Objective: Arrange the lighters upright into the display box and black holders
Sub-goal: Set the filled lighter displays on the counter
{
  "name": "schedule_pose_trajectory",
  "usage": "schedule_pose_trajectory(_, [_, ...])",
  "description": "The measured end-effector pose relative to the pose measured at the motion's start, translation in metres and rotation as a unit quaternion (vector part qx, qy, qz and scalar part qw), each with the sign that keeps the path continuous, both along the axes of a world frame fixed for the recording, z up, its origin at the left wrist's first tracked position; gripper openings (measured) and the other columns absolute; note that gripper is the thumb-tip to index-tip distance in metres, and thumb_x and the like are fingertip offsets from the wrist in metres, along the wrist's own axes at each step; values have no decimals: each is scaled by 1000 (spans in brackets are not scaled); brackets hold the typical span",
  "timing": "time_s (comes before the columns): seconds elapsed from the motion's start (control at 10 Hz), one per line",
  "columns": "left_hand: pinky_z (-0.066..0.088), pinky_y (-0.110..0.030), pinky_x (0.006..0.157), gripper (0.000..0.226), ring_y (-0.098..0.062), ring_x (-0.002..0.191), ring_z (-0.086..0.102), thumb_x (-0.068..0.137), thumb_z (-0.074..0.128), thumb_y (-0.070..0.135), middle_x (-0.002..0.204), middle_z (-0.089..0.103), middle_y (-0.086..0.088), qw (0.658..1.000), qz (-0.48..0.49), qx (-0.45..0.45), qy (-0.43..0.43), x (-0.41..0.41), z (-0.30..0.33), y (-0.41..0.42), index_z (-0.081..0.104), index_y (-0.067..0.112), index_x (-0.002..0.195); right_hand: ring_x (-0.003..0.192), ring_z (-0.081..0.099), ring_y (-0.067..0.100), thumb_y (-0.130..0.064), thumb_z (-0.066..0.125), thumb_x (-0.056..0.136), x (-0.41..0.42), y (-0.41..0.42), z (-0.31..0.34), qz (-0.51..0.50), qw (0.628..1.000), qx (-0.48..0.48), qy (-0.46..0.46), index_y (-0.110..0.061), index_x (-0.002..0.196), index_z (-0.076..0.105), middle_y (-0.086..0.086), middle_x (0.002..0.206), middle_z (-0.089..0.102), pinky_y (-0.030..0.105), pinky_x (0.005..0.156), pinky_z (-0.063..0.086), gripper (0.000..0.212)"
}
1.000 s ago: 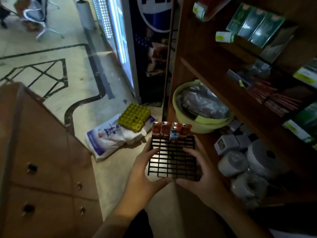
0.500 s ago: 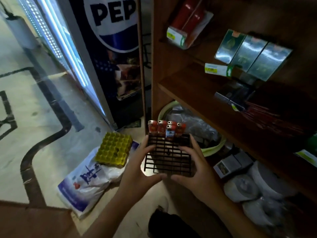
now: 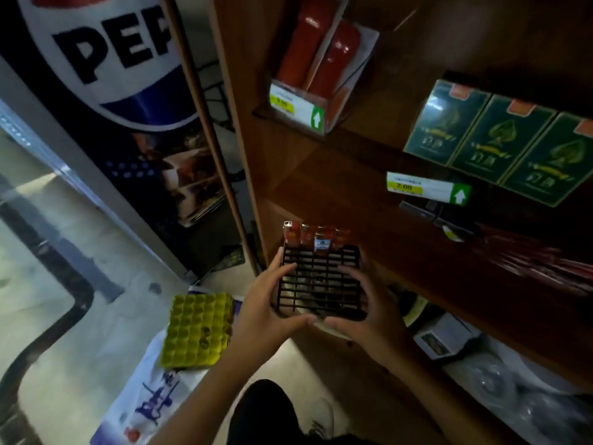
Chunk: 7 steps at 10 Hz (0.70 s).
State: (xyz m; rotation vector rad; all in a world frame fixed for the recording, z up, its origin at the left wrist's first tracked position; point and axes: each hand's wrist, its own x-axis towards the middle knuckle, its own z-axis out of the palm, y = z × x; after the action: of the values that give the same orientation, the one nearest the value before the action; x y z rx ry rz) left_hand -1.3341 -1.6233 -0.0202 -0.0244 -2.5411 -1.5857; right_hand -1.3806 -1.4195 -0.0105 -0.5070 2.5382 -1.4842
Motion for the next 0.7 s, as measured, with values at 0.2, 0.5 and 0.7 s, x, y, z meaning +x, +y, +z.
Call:
schedule_pose_trajectory(0.2, [32, -16, 110, 80, 7, 133, 34, 66, 87, 47, 134, 25, 48, 998, -55, -38, -15, -78, -20, -44, 37, 58, 127, 130, 23, -25, -47, 75, 67, -46, -35, -7, -44, 998, 14, 47, -37, 136, 41, -57, 139, 5, 12, 101, 40, 77])
schedule_pose_trajectory(0.5, [46, -29, 107, 73, 10, 127, 46, 74, 79, 49, 134, 49, 25, 978, -204, -35, -3, -193, -38, -86, 48, 27, 137, 142, 21, 16, -70, 62, 66, -114, -72, -39, -170, 974, 143, 35, -40, 140, 40, -13, 165, 5, 42, 112, 22, 83])
schedule_pose_trajectory(0.7, [25, -49, 117, 85, -21, 141, 31, 65, 66, 73, 151, 37, 6, 958, -191, -197, -77, -238, -62, -78, 31, 50, 138, 143, 25, 24, -78, 53, 66, -135, -72, -51, -214, 947, 238, 33, -42, 139, 40, -8, 164, 12, 43, 115, 8, 83])
